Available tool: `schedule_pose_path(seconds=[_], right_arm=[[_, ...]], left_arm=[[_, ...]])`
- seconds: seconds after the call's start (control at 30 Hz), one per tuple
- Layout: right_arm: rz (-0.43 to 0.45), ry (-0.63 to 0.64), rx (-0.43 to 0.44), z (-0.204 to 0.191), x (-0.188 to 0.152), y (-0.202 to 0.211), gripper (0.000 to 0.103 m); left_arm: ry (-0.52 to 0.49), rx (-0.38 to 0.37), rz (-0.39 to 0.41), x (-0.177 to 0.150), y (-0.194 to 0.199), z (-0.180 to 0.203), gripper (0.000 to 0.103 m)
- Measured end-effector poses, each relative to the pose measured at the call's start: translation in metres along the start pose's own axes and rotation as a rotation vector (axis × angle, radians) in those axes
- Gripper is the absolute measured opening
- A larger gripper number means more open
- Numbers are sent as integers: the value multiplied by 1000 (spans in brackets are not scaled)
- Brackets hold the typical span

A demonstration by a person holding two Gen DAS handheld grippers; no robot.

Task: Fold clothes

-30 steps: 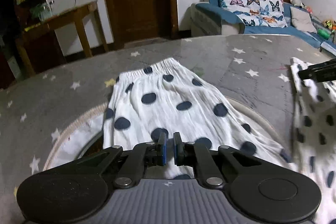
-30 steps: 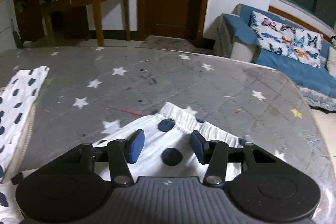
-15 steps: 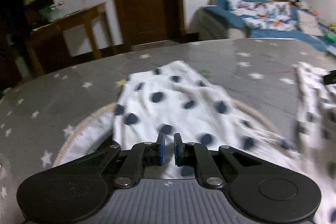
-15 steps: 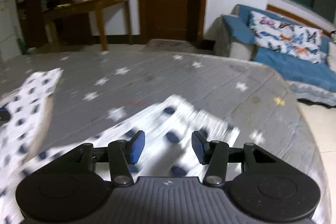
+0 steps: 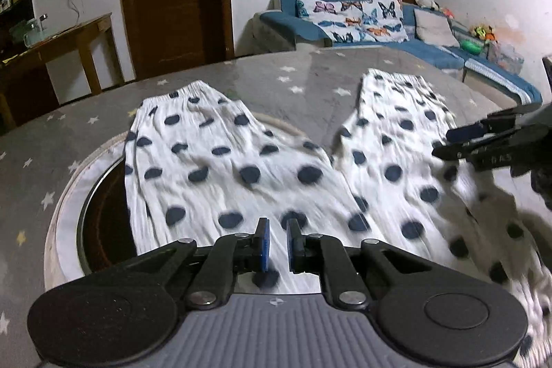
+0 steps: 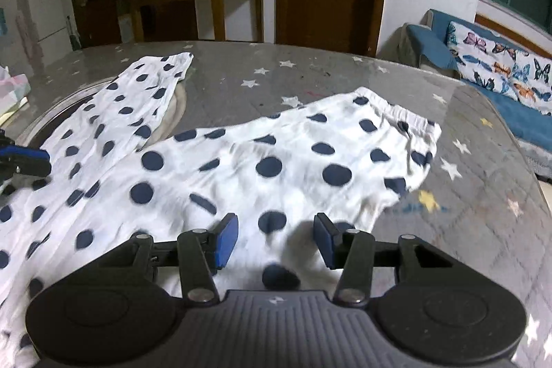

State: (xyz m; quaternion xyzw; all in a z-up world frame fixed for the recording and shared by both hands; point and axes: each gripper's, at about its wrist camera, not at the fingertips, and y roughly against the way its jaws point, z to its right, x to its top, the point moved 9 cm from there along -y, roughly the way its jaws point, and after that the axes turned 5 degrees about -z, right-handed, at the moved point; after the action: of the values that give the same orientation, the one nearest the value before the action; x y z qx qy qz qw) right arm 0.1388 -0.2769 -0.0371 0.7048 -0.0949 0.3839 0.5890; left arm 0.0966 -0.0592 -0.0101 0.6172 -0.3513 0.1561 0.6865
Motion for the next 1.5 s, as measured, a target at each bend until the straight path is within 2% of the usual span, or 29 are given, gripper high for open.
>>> schedule_pose_path(seconds=[0.13,0.23,0.43,0.63,0.67,0.9,1.07,1.3,1.37,1.43,1.5], right_arm=[[21,-57,-18,20,9,10,48],[39,-130,-34,43,30,8,48],[-9,-172,-126,76,63,-33,49],[-56,-168,-186,88,81,-78,50],[-50,-168,-191,90,83,-82,54],[-24,-209,-193,104,97,-102,59],[1,-213,-202,107,108,-112,64],[-6,-181,-203,99,103,-96,64],[-4,-157,-194,90,99,-83,64],[-5,-129,-177,77,94,-70,64],[-3,-98,-154,62,87,-56,65]], left_arm=[[-59,-114,30,-4,19,41,11],[-124,-243,30,-10,26,86,11],[-243,-474,-24,-38,29,149,11],[-284,-605,-88,-56,28,172,11],[-284,-623,-98,-58,27,174,11],[-287,-759,-148,-71,28,182,8],[-284,-798,-150,-76,27,185,8],[-274,-764,-124,-71,33,179,12],[-261,-745,-102,-69,39,172,15],[-240,-717,-75,-66,46,162,25],[-216,-684,-47,-63,53,151,29]])
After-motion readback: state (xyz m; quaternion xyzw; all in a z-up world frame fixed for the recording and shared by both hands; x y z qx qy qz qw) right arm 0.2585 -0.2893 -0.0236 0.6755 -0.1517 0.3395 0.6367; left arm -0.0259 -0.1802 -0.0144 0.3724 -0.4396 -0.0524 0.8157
